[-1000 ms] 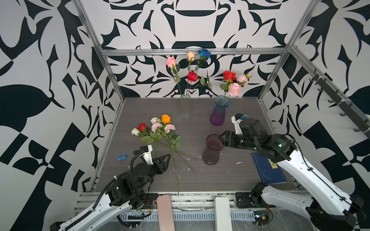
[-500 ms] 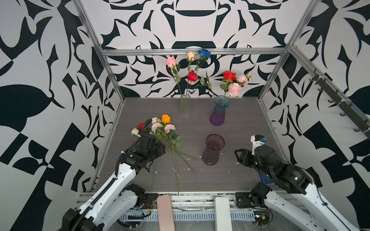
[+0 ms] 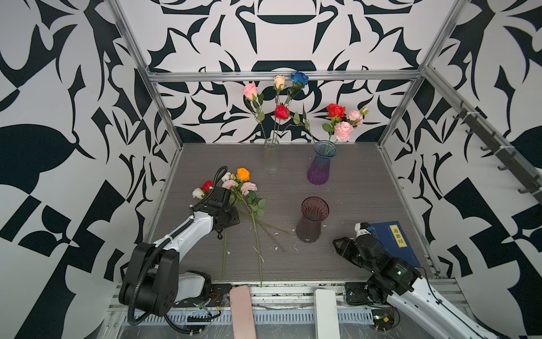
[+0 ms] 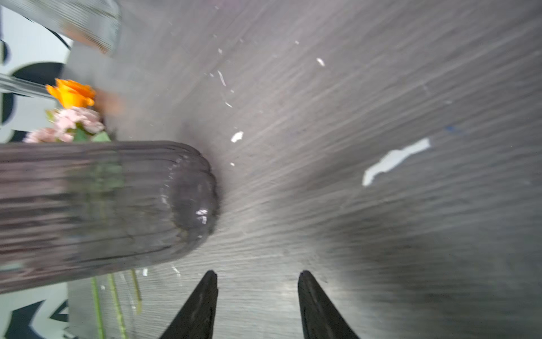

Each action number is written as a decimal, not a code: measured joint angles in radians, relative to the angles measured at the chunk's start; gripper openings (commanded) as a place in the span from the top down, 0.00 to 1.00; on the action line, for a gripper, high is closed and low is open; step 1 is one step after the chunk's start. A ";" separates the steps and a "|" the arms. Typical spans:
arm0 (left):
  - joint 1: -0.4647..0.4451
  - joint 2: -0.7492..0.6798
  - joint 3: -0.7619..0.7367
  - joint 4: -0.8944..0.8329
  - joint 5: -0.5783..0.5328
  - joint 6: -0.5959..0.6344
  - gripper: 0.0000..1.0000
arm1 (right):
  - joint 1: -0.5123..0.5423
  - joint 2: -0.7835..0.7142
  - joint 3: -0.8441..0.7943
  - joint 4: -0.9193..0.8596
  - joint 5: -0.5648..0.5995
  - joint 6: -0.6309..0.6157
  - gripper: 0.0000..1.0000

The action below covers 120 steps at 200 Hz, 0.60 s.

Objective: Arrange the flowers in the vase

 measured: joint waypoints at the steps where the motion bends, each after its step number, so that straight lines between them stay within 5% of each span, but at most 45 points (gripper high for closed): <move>1: 0.001 0.005 0.000 0.001 -0.002 0.002 0.48 | 0.000 0.000 0.000 0.003 0.000 0.000 0.51; 24: 0.010 0.061 0.000 0.006 -0.028 0.006 0.40 | 0.000 -0.001 -0.001 0.028 -0.005 0.006 0.51; 120: 0.014 0.065 0.026 0.005 -0.068 -0.004 0.41 | 0.000 -0.045 -0.027 0.047 -0.008 0.019 0.51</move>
